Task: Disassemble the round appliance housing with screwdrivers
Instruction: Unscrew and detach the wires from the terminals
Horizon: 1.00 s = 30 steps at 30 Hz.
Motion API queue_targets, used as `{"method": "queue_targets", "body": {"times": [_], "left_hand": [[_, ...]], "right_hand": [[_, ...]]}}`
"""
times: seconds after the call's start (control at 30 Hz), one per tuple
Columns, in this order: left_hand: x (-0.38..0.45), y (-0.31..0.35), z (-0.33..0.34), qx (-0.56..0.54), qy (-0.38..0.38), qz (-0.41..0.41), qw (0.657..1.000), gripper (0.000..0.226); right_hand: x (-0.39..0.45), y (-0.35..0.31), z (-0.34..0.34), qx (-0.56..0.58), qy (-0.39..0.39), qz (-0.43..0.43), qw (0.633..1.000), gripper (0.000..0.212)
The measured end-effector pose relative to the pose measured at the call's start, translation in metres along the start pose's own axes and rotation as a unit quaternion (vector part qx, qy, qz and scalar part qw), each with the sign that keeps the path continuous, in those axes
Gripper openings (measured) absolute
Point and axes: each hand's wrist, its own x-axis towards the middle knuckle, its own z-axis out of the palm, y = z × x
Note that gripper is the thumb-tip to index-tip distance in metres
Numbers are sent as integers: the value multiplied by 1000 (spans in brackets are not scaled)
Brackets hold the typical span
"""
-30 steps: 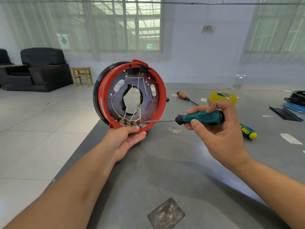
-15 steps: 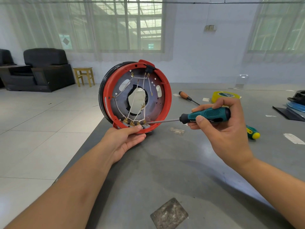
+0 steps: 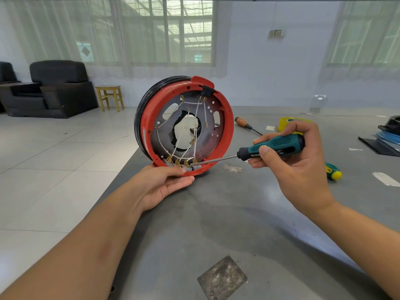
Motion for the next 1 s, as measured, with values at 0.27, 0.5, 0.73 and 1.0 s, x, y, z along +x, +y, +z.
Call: {"method": "queue_targets", "body": {"times": [0.27, 0.5, 0.73, 1.0], "left_hand": [[-1, -1, 2, 18, 10, 1, 1000, 25], [1, -2, 4, 25, 10, 6, 1000, 26], [2, -2, 4, 34, 16, 9, 999, 32], [5, -4, 5, 21, 23, 28, 999, 69]], "right_hand": [[5, -4, 0, -23, 0, 1, 1000, 42], [10, -8, 2, -19, 9, -9, 1000, 41], [11, -12, 6, -63, -5, -13, 998, 40], [19, -30, 18, -166, -29, -40, 985, 37]]}}
